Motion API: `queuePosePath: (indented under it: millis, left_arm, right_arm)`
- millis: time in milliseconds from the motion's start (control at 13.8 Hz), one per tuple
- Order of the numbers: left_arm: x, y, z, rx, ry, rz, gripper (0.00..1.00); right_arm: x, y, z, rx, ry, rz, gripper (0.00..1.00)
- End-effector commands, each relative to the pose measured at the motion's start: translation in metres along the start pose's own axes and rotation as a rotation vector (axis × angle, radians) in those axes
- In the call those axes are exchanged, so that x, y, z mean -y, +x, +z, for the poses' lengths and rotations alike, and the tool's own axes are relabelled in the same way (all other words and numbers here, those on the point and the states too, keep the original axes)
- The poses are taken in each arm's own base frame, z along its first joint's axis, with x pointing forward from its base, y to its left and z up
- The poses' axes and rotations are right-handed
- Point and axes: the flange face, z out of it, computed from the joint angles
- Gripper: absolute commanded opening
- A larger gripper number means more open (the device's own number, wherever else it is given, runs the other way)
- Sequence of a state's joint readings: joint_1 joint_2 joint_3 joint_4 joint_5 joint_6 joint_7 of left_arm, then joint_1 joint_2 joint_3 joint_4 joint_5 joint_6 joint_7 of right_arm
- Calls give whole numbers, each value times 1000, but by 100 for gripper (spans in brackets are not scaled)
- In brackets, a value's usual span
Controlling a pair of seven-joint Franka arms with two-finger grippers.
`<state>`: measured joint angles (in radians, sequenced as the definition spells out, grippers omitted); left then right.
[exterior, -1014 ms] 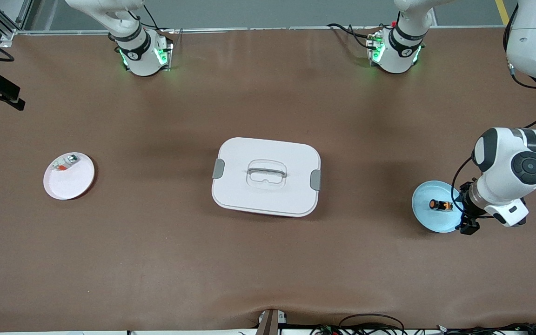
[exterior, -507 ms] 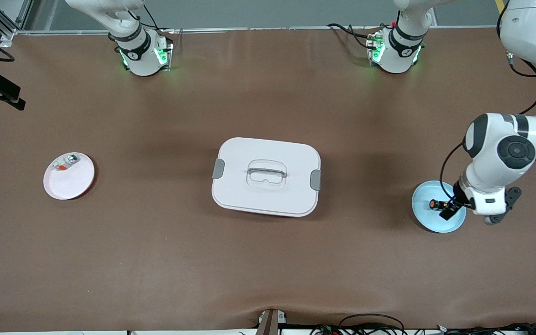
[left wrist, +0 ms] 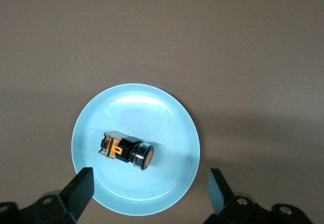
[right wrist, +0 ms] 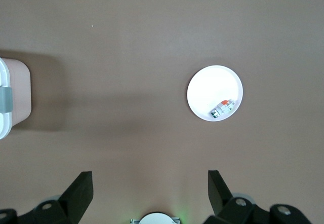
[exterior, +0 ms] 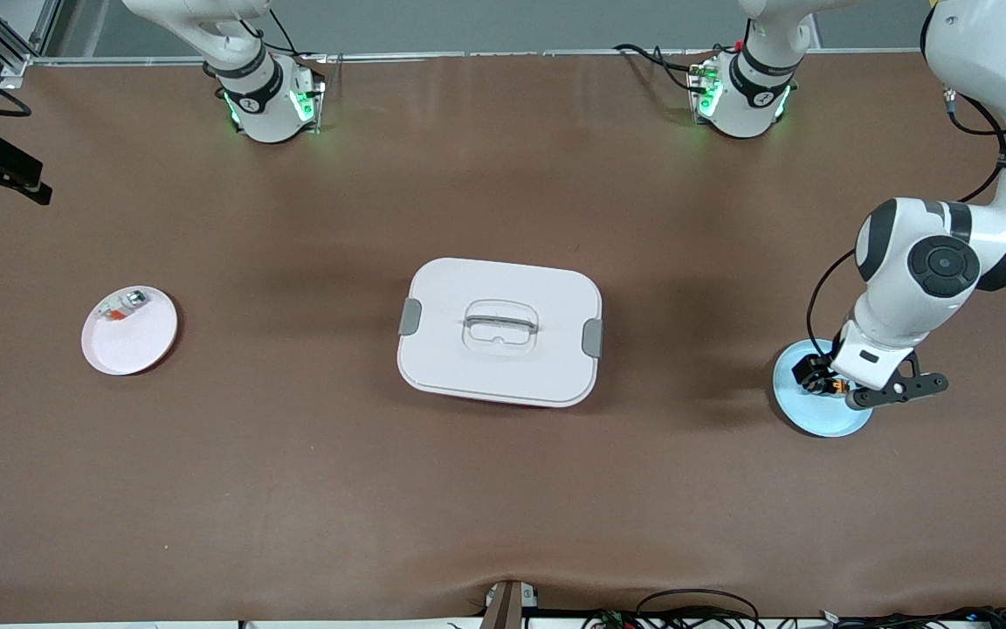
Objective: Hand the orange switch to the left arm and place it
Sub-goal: 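Open the left gripper to release the switch onto the blue plate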
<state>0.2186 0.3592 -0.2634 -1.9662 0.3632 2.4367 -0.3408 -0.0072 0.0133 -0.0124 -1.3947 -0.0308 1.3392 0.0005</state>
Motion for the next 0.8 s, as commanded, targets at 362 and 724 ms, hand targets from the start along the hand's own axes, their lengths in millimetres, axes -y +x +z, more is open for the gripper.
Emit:
queuePosePath:
  millis: [362, 724]
  left_arm:
    - [26, -3, -69, -25, -104, 114, 100]
    - [27, -2, -120, -65, -131, 79, 100]
  right_arm:
    - [-2, -7, 0, 7, 44, 94, 100]
    - [0, -3, -7, -45, 48, 76, 100]
